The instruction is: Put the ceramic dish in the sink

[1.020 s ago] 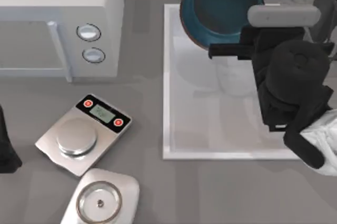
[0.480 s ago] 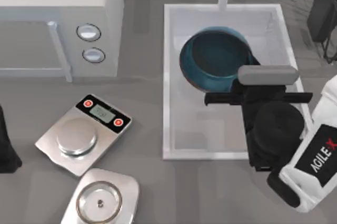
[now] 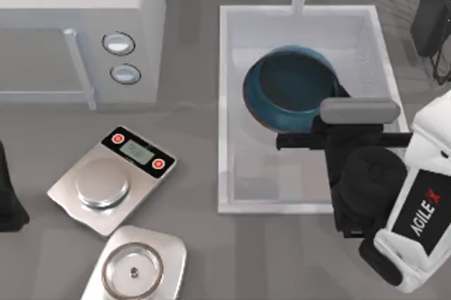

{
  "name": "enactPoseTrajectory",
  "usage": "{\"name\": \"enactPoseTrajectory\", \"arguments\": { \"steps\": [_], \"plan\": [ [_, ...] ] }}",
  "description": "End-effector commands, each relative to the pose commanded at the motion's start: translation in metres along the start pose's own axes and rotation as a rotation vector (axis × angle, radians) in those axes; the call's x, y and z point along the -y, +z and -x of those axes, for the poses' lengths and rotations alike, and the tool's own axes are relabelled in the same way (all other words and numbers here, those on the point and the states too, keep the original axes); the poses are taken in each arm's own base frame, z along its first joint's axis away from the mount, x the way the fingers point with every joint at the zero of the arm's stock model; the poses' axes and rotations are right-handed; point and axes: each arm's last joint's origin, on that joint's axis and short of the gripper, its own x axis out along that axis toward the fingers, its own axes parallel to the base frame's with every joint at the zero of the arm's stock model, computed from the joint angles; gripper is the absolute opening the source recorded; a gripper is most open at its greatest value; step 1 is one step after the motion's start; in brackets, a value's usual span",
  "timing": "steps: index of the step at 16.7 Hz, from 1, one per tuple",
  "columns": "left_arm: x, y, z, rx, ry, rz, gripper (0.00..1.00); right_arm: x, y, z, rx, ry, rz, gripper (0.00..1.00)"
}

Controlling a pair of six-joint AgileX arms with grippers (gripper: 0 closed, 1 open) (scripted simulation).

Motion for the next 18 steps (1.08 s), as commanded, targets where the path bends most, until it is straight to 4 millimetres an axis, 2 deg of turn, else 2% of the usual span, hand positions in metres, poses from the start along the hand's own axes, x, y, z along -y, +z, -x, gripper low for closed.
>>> {"name": "enactPoseTrajectory", "arguments": {
  "steps": [12, 18],
  "plan": [
    [0.0, 0.0, 0.0, 0.0, 0.0, 0.0, 1.0, 0.0, 0.0, 0.0, 0.0, 0.0, 0.0, 0.98],
    [0.0, 0.0, 0.0, 0.0, 0.0, 0.0, 1.0, 0.0, 0.0, 0.0, 0.0, 0.0, 0.0, 1.0]
  ]
}}
